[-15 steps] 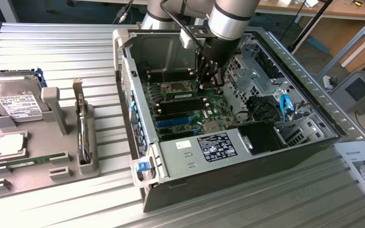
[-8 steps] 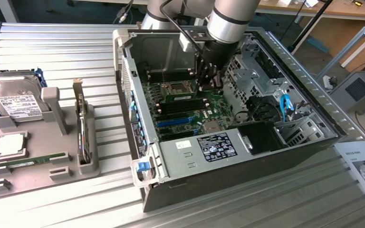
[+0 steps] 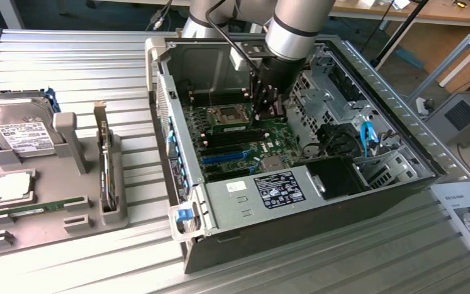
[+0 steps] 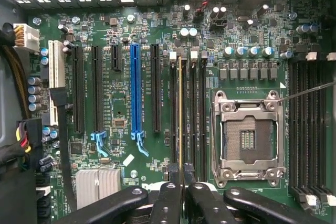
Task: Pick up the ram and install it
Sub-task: 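Insert the ram into the slot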
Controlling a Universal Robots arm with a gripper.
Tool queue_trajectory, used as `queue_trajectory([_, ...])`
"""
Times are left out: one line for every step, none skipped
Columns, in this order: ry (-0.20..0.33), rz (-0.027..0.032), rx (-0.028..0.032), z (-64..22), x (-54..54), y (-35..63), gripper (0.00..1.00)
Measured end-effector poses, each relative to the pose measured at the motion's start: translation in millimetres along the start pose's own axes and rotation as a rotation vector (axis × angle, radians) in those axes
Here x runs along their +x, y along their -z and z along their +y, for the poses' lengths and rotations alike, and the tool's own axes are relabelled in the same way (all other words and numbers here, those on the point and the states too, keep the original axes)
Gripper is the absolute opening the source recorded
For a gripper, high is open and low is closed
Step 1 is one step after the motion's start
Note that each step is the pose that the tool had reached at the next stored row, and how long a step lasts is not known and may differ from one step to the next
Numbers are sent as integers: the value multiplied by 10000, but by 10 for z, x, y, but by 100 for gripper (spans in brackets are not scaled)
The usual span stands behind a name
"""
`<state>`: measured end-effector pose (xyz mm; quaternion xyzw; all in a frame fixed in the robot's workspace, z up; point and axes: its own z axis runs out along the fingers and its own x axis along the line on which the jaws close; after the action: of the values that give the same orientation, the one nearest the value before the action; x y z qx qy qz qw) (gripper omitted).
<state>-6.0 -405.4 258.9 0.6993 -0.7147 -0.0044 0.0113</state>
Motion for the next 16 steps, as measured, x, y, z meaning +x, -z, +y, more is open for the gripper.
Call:
queue_trajectory([0,2,-1,0,0,-1,12])
queue_trajectory([0,2,-1,0,0,-1,12])
queue_trajectory([0,0,0,0,0,-2,12])
queue_trajectory([0,0,0,0,0,-2,12])
queue_trajectory([1,-4,1,6,2,-4,12])
queue_trajectory([1,-3,2,10,4,-4,12])
queue_trajectory([1,0,0,14,7,-3,12])
queue_trajectory([1,-1,1,16,10,-3,12])
queue_trajectory([2,-2,1,17,10,-4,12])
queue_trajectory([1,-2,1,19,10,-4,12])
queue_trajectory([2,-1,0,20,11,-4,12])
queue_trajectory([7,-1,1,20,11,-4,12])
queue_trajectory([16,0,0,20,12,-4,12])
queue_trajectory([34,1,1,20,12,-4,12])
queue_trajectory([52,1,1,20,12,-4,12])
queue_trajectory([70,2,1,20,12,-4,12])
